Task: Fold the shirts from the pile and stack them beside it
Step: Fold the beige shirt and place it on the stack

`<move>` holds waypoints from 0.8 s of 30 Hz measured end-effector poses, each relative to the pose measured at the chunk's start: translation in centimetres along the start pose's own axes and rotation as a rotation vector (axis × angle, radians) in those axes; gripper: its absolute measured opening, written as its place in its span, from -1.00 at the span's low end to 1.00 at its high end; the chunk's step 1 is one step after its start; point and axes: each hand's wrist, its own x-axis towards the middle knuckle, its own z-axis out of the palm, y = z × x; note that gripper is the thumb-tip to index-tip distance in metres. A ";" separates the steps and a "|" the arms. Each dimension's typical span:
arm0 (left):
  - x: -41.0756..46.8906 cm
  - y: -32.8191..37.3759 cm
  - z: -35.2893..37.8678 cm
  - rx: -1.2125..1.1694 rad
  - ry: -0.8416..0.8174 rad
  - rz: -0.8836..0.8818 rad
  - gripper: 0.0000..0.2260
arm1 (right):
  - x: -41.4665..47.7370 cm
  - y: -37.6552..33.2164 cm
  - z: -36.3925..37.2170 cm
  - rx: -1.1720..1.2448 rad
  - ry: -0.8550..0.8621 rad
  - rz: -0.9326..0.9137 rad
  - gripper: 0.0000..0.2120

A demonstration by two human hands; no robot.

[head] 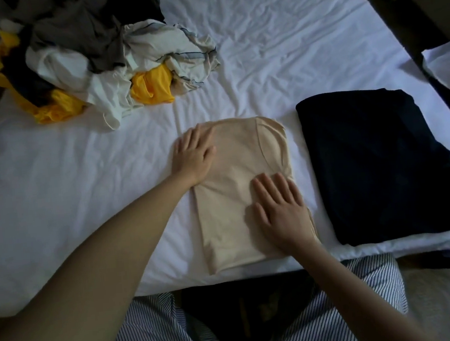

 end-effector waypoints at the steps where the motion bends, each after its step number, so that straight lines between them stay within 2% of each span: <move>1: -1.1 -0.6 0.1 -0.012 -0.016 -0.021 -0.50 | 0.0 0.3 -0.2 0.003 0.001 0.042 -0.47; 3: -3.6 -1.1 0.2 0.006 -0.038 -0.032 -0.42 | 0.1 1.1 -0.5 0.020 -0.013 0.140 -0.42; 6: -6.3 -0.3 -0.2 -0.024 -0.064 -0.043 -0.48 | 0.7 2.1 -0.9 0.049 -0.016 0.309 -0.34; 8: -7.1 1.6 -0.9 -0.077 -0.005 0.006 -0.45 | 1.0 2.1 -1.5 0.054 -0.004 0.392 -0.32; 9: -7.3 3.1 -1.2 -0.115 0.038 0.055 -0.42 | 1.1 1.8 -1.9 0.043 0.005 0.372 -0.32; 11: -7.6 6.7 -1.2 -0.214 0.094 0.149 -0.37 | 1.4 0.5 -2.5 0.050 0.041 0.202 -0.35; 12: -7.9 8.3 -0.8 -0.258 0.086 0.182 -0.35 | 1.3 -0.1 -2.6 0.103 0.053 0.103 -0.39; 14: -8.7 10.1 0.4 -0.254 0.005 0.201 -0.32 | 1.0 -0.6 -2.0 0.236 0.063 0.028 -0.47; 16: -9.5 9.5 1.9 -0.119 -0.011 0.173 -0.37 | 0.2 -0.2 -1.2 0.200 -0.036 0.016 -0.50; 19: -10.0 7.4 2.7 -0.029 0.075 0.134 -0.52 | -0.5 0.9 -0.4 0.039 -0.073 -0.018 -0.50; 21: -10.0 6.1 2.9 -0.022 0.123 0.103 -0.51 | -0.6 0.9 -0.6 0.012 -0.111 0.023 -0.44; 24: -10.4 4.6 2.5 -0.045 0.098 0.011 -0.40 | -0.7 1.0 -0.7 0.030 -0.104 0.100 -0.37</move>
